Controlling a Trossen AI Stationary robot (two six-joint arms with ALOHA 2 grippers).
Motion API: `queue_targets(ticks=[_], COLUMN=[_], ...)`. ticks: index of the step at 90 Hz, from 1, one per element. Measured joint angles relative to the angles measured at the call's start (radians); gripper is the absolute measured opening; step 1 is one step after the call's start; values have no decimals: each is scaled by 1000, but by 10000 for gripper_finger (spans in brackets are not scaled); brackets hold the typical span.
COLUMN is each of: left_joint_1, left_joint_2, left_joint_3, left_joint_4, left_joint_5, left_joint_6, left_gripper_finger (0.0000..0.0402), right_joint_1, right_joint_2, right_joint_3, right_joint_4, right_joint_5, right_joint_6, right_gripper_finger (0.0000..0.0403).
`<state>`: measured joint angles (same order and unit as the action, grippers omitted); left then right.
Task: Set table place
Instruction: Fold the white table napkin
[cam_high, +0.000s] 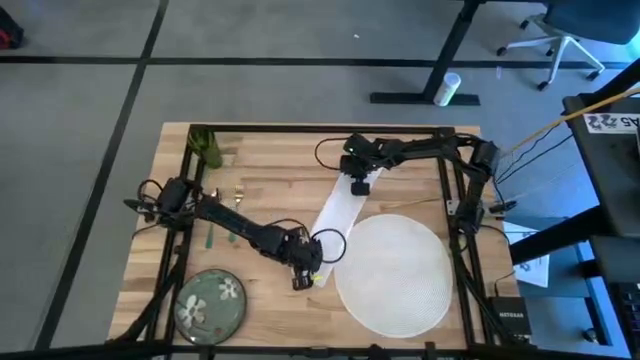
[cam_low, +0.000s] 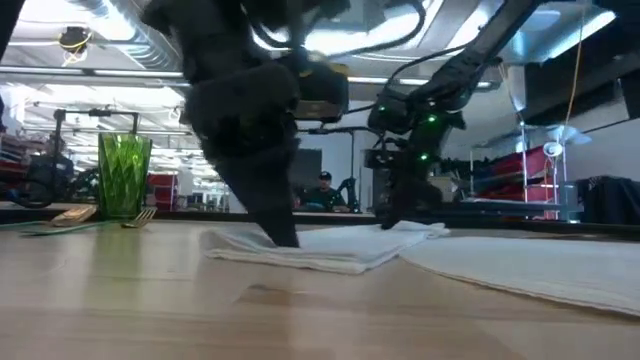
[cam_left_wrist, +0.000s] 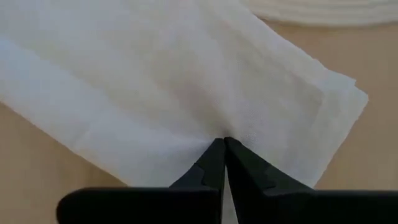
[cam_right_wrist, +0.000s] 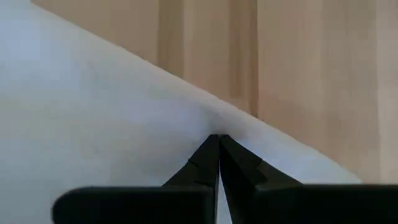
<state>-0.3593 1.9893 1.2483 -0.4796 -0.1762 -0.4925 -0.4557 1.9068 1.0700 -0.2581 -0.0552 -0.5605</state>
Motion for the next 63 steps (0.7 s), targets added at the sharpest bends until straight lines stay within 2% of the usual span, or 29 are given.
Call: queue_targets(ticks=[19, 32, 40, 45, 57, 63], left_joint_1=[-29, -22, -1, 14, 51, 60], left_joint_2=[-73, -145, -164, -181, -196, -194], left_joint_3=[-8, -3, -4, -4, -1, -1], left_joint_4=[-198, -287, -326, -328, -314, -325], left_joint_5=[-127, -236, -261, -269, -281, -280], left_joint_6=[-106, -110, -78, -45, 15, 28], left_gripper_finger=[0, 0, 0, 0, 0, 0], right_joint_1=[70, 105, 115, 122, 121, 105], right_joint_2=[65, 72, 65, 61, 60, 60], right_joint_3=[147, 222, 266, 292, 311, 295], right_joint_4=[-7, -29, -90, -136, -273, -306], right_joint_5=[-53, -62, -61, -29, 125, 146], right_joint_6=[-76, -126, -156, -173, -195, -200], right_gripper_finger=[0, 0, 0, 0, 0, 0])
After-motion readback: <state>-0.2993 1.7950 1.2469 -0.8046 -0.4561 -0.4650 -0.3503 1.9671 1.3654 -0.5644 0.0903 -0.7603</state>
